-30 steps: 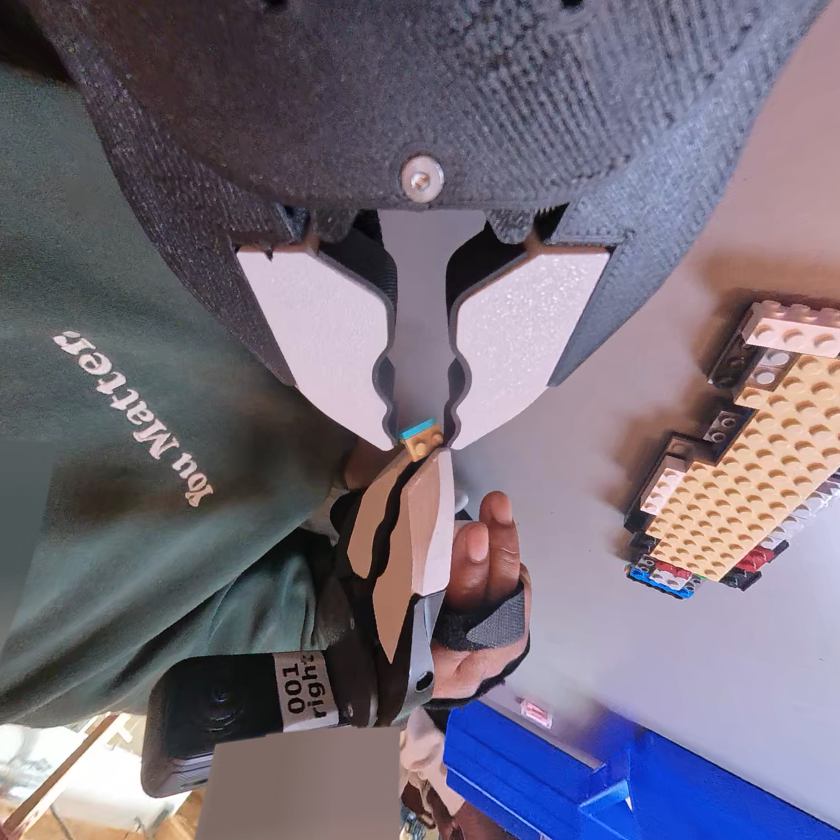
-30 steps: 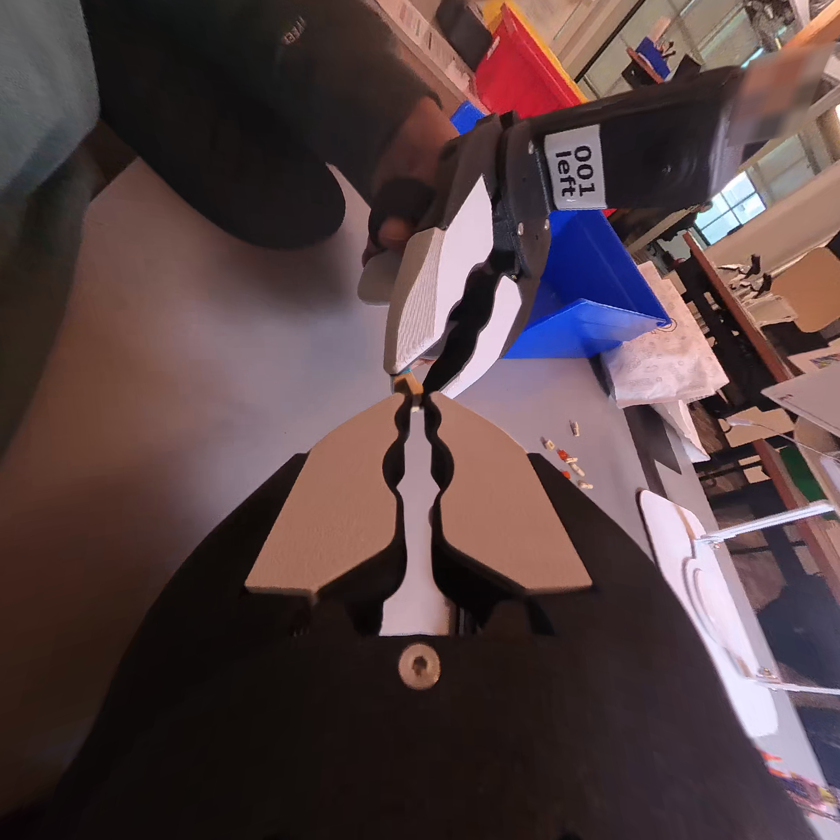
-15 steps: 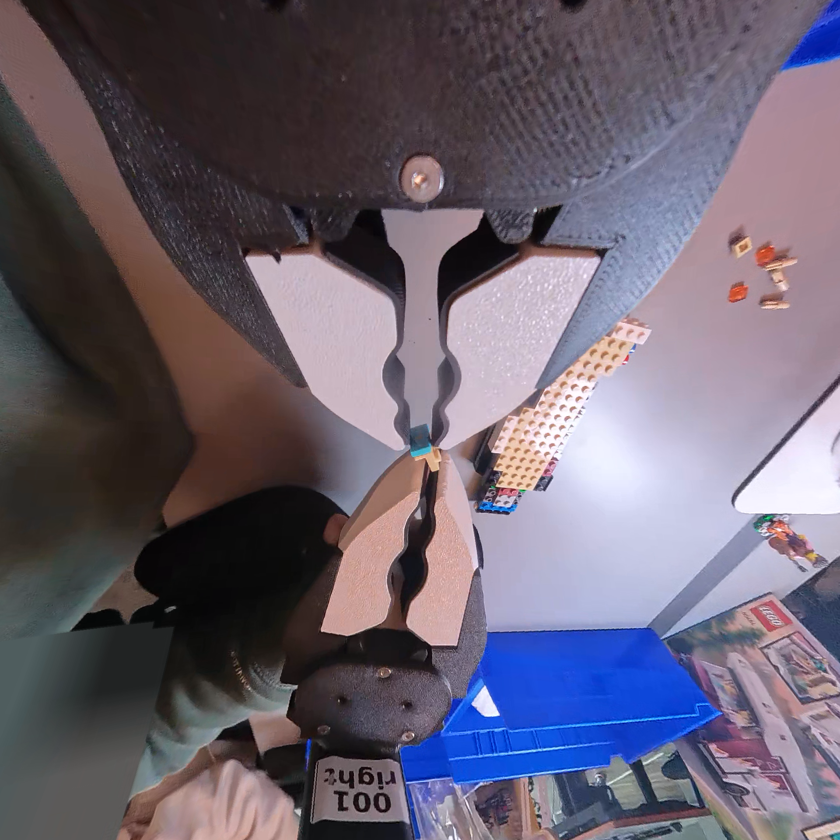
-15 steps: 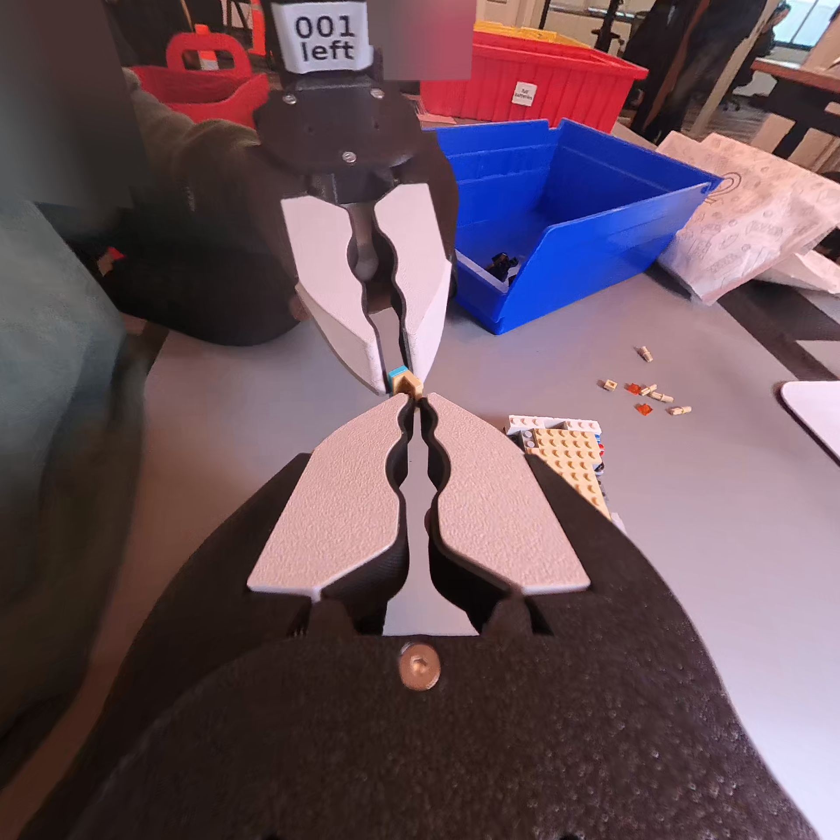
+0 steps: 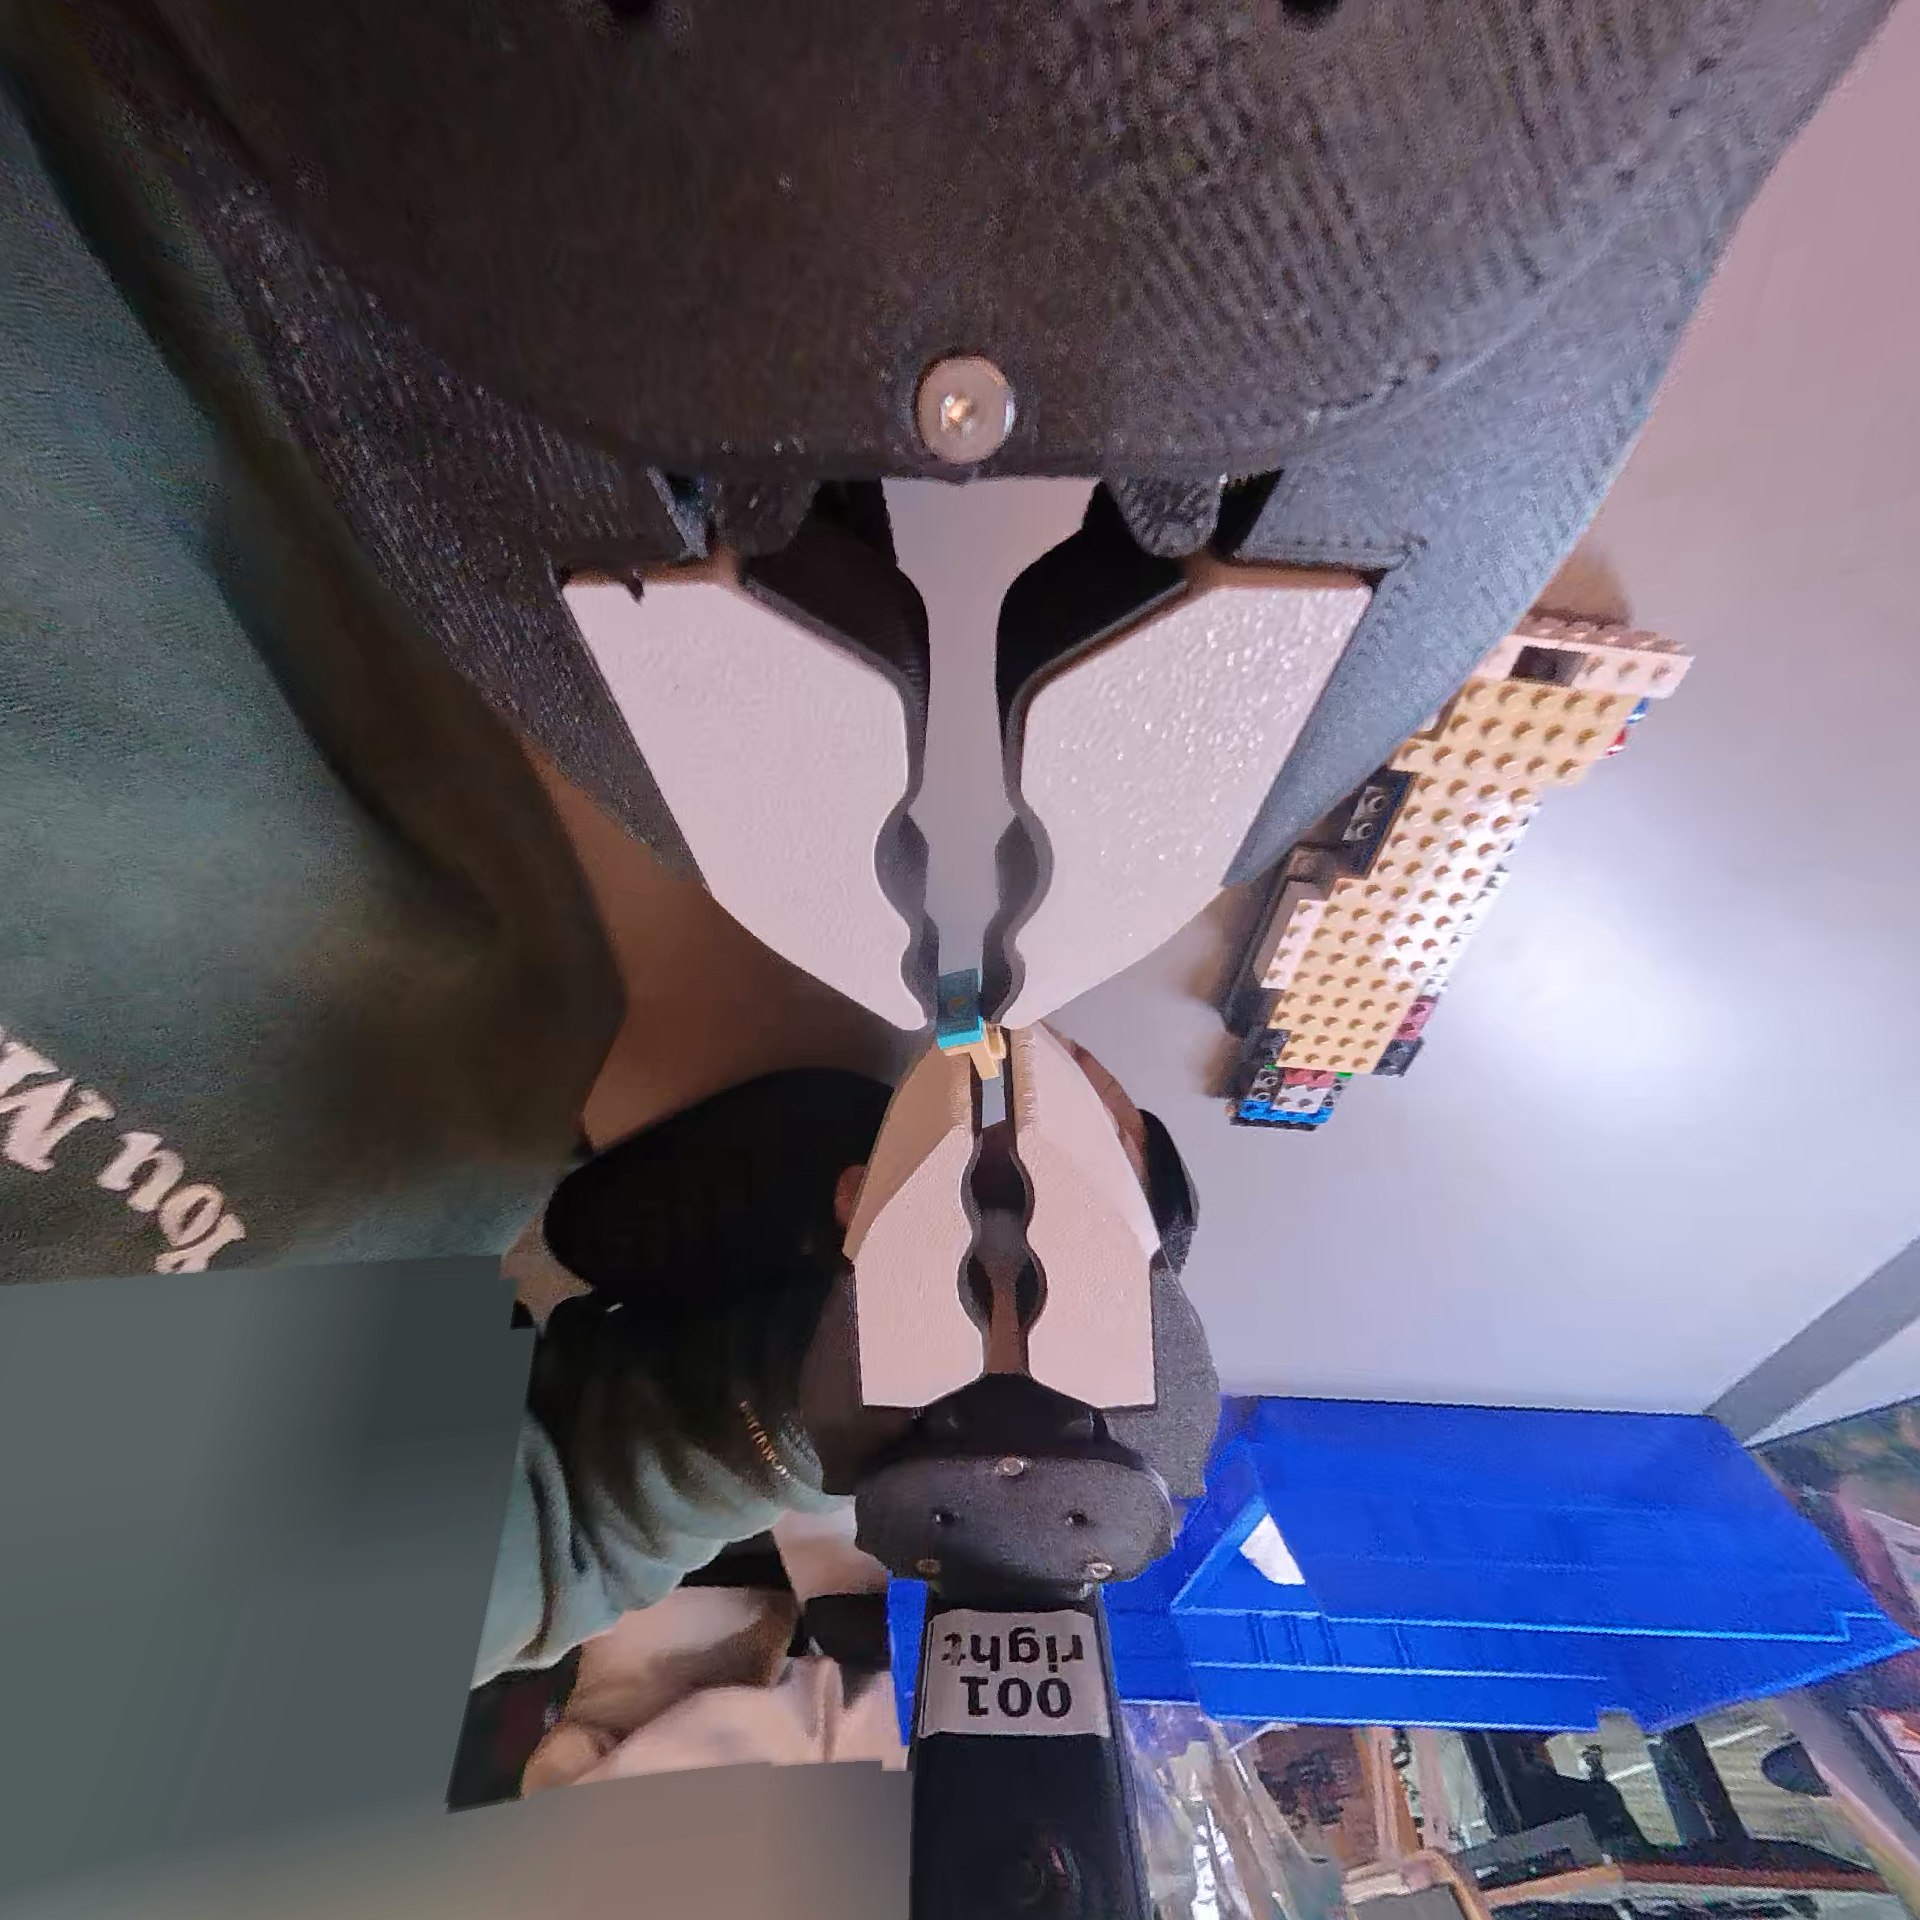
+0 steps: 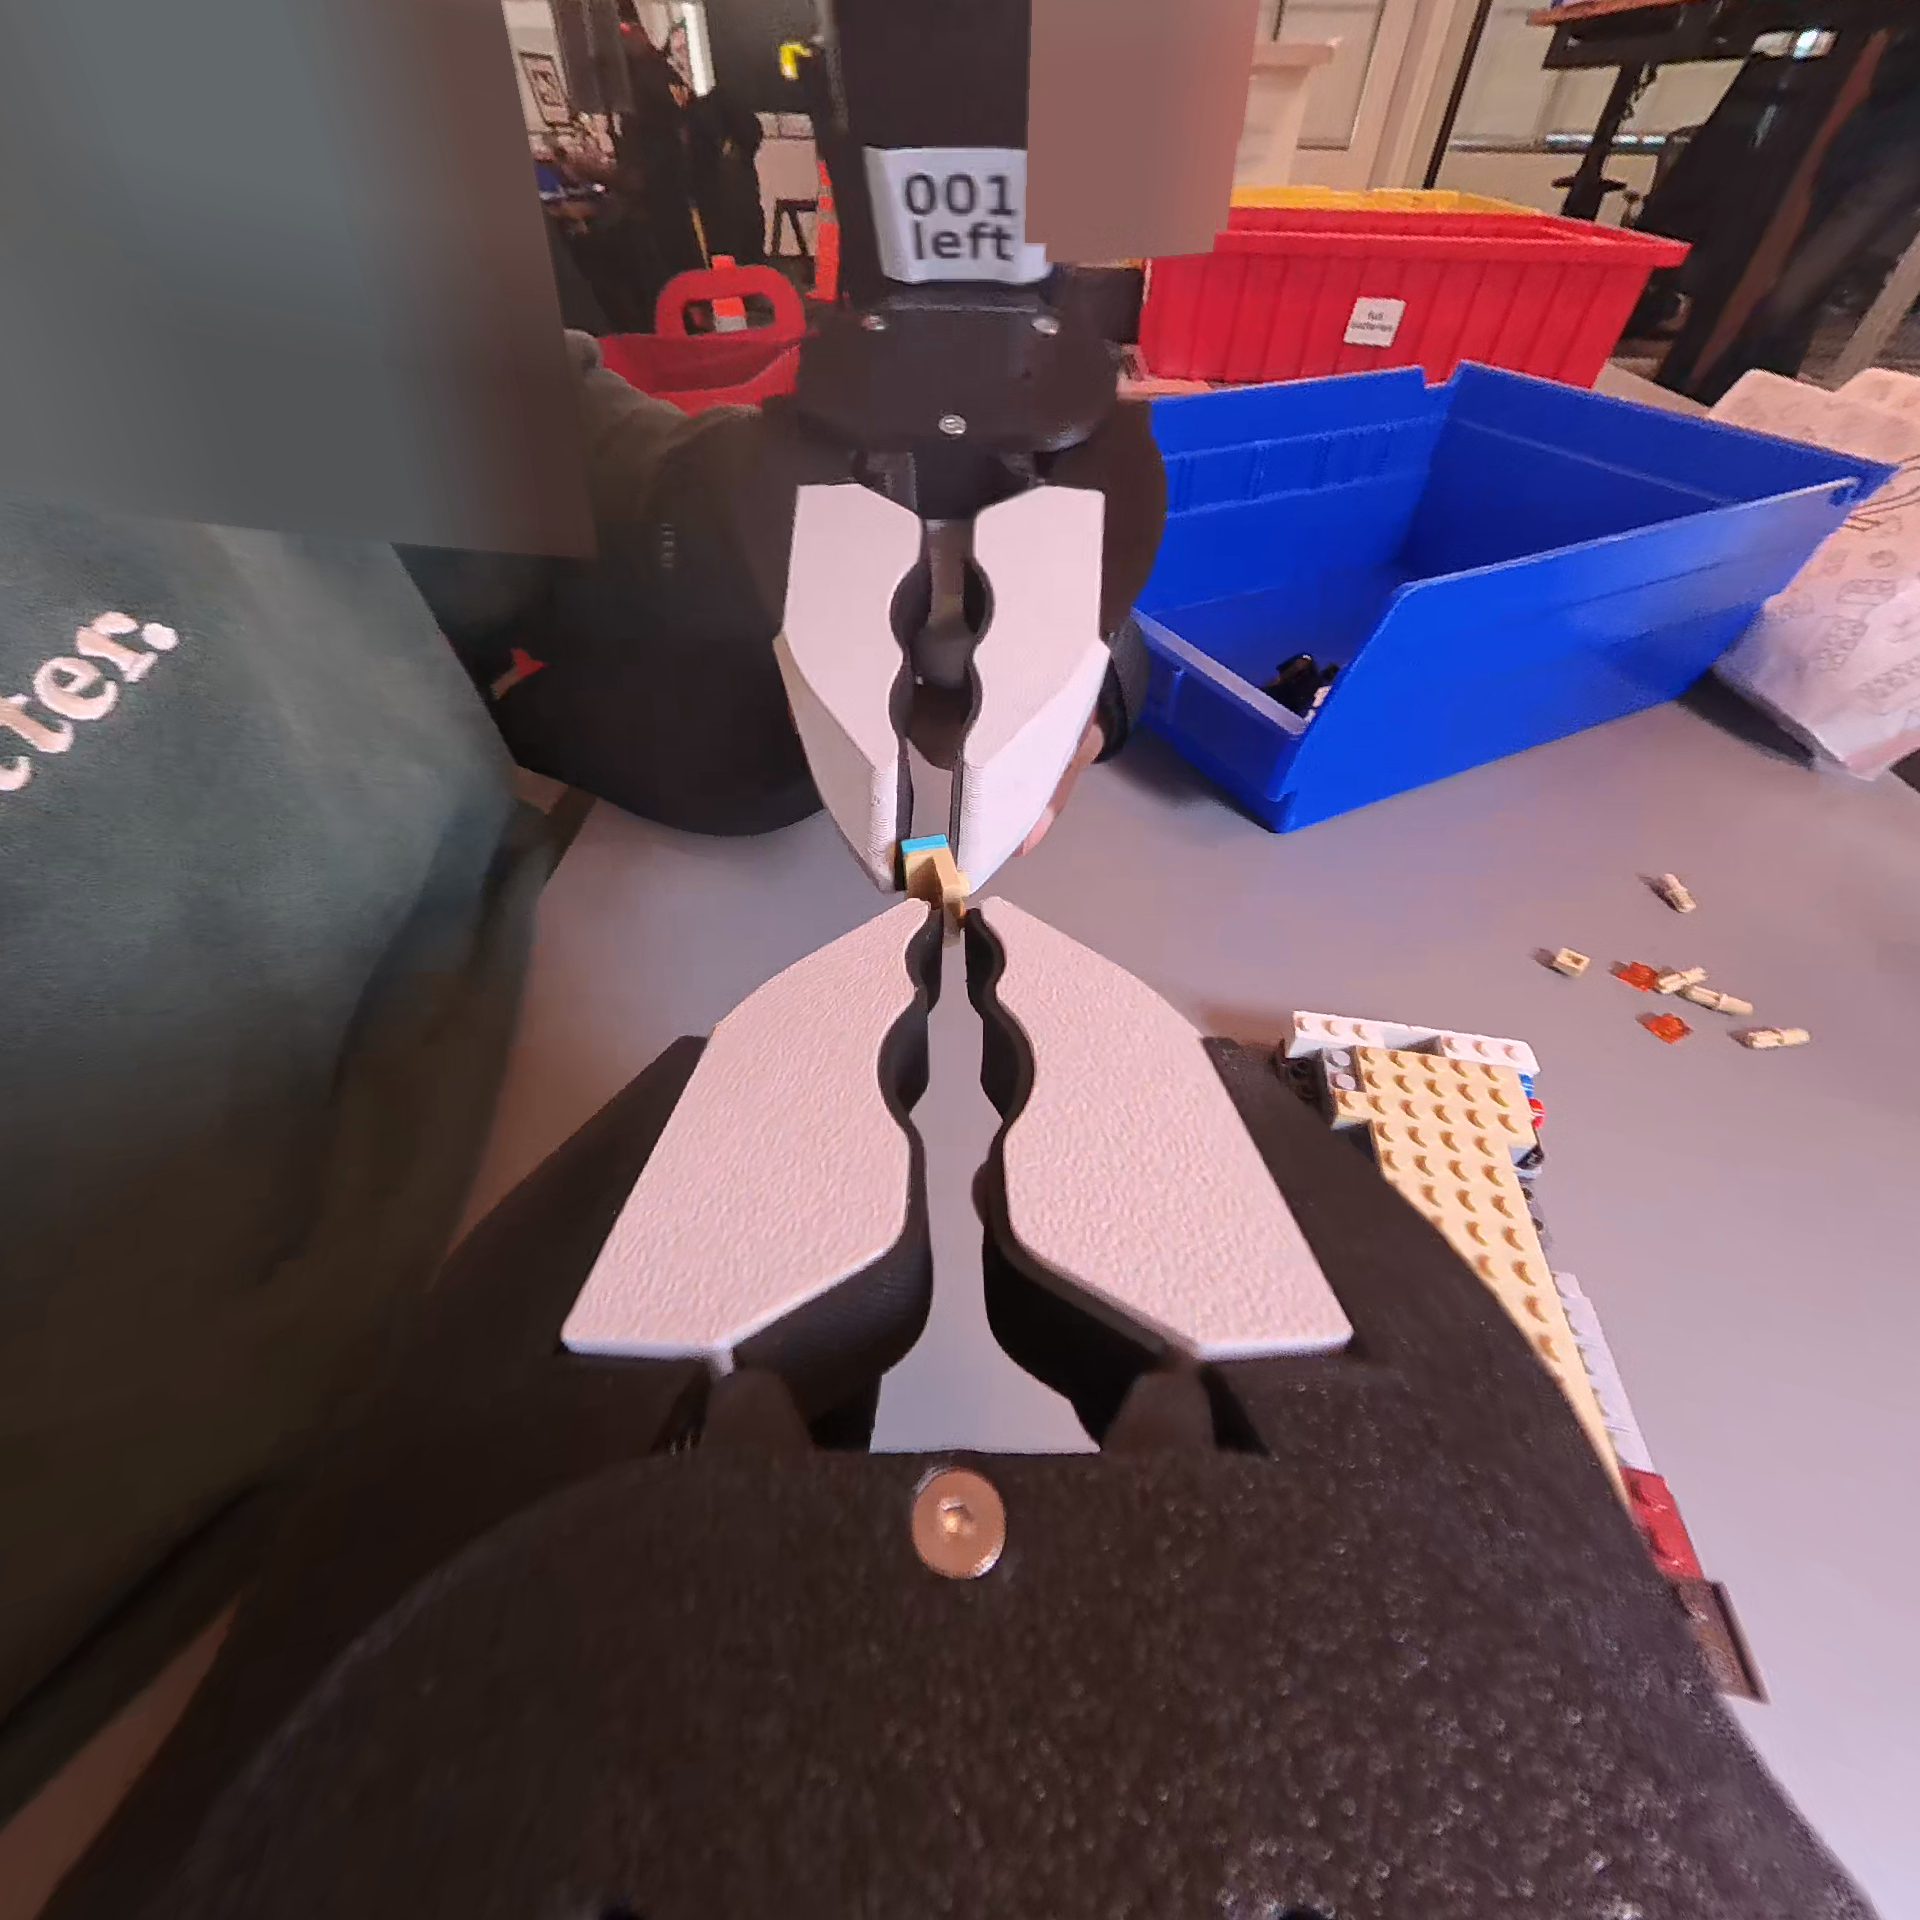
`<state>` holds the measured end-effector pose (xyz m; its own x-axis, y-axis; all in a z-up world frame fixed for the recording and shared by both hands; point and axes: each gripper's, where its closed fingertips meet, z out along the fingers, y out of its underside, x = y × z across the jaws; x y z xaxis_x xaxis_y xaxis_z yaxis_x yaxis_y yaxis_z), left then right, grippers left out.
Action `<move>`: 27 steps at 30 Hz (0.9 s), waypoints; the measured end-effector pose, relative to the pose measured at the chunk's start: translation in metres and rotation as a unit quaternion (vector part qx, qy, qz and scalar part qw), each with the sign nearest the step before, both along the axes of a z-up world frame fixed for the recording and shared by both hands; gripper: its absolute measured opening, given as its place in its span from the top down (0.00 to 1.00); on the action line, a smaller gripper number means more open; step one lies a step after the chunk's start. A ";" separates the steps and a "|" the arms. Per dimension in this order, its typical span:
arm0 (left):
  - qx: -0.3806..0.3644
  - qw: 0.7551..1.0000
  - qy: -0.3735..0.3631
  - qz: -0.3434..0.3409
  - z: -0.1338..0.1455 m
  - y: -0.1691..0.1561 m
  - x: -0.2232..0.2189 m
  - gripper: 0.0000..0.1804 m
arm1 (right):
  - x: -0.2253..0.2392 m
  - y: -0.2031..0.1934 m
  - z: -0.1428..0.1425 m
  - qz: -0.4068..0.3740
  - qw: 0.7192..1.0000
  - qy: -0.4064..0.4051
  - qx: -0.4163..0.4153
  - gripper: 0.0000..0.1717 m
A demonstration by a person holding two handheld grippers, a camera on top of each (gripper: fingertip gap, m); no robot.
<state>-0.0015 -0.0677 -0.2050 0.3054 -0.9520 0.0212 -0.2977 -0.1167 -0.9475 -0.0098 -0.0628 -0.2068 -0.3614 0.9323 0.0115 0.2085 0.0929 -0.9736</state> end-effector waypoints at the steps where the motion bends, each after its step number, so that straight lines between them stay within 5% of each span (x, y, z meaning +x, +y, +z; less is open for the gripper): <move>1: -0.006 1.000 -0.009 -0.002 0.001 -0.001 0.001 0.95 | 0.001 -0.001 0.001 0.003 1.000 -0.001 0.001 0.98; 8: 0.007 0.996 -0.025 0.083 0.022 0.018 -0.043 0.96 | 0.026 0.038 0.003 -0.062 0.997 0.009 -0.047 0.99; 12: 0.068 0.987 0.072 0.130 0.010 0.033 -0.055 0.96 | 0.025 0.045 0.001 -0.086 0.996 0.002 -0.020 0.98; 15: 0.137 0.956 0.173 0.192 0.028 0.065 -0.080 0.96 | 0.024 0.052 0.000 -0.098 0.995 -0.006 -0.026 0.98; 17: 0.119 0.936 0.272 0.191 0.028 0.085 -0.097 0.96 | 0.025 0.054 -0.002 -0.100 0.994 -0.009 -0.036 0.98; 23: -0.065 0.868 0.486 0.082 -0.043 0.149 -0.126 0.95 | 0.027 0.055 -0.005 -0.108 0.994 -0.011 -0.030 0.98; 27: -0.106 0.823 0.555 0.055 -0.085 0.169 -0.137 0.93 | 0.035 0.061 -0.004 -0.122 0.992 -0.005 -0.036 0.98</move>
<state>-0.1389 0.1015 -0.2903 0.3326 -0.9283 -0.1665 -0.9431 -0.3284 -0.0529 0.0249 -0.0016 -0.2107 -0.1249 0.9903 -0.0608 0.2269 -0.0311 -0.9734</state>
